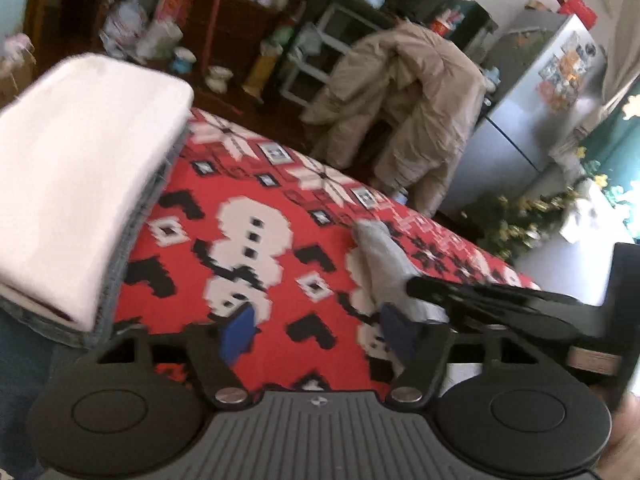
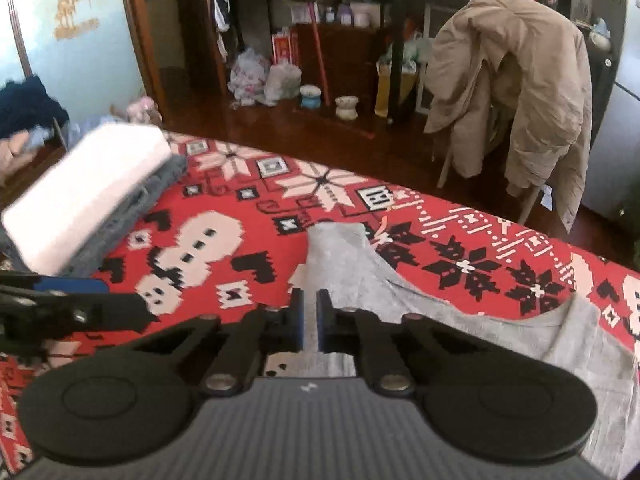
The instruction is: Fold clothes
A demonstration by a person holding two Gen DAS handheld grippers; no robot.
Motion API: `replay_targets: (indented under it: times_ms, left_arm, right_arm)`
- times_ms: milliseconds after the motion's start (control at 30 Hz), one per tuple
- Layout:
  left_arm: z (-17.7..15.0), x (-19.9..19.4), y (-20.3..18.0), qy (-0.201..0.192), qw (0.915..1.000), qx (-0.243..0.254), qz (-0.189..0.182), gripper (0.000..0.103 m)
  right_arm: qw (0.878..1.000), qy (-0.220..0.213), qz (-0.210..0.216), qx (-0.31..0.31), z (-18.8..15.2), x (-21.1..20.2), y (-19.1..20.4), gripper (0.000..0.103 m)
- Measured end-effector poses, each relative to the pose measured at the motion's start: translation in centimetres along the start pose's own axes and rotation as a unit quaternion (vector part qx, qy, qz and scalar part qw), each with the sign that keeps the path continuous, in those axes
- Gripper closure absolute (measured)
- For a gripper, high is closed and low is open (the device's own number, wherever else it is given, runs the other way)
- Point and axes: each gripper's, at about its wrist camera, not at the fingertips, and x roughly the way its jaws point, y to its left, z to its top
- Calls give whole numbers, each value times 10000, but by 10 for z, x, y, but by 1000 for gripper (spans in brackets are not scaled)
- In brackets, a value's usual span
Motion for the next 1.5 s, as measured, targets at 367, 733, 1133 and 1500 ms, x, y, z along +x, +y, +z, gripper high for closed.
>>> replay_targets:
  times_ms: [367, 733, 1133, 1500]
  left_arm:
    - [-6, 14, 5, 379, 9958, -545, -631, 88]
    - [-6, 13, 7, 366, 9947, -601, -745, 88]
    - [-6, 16, 9, 460, 9939, -632, -779, 88]
    - [-5, 15, 9, 461, 9922, -727, -902, 88]
  right_arm:
    - [9992, 260, 14, 316, 8, 31, -10, 100]
    - [9978, 348, 60, 560, 20, 52, -16, 100]
    - [9955, 123, 141, 930, 39, 59, -29, 99]
    - [9945, 607, 230, 824, -12, 20, -16, 97]
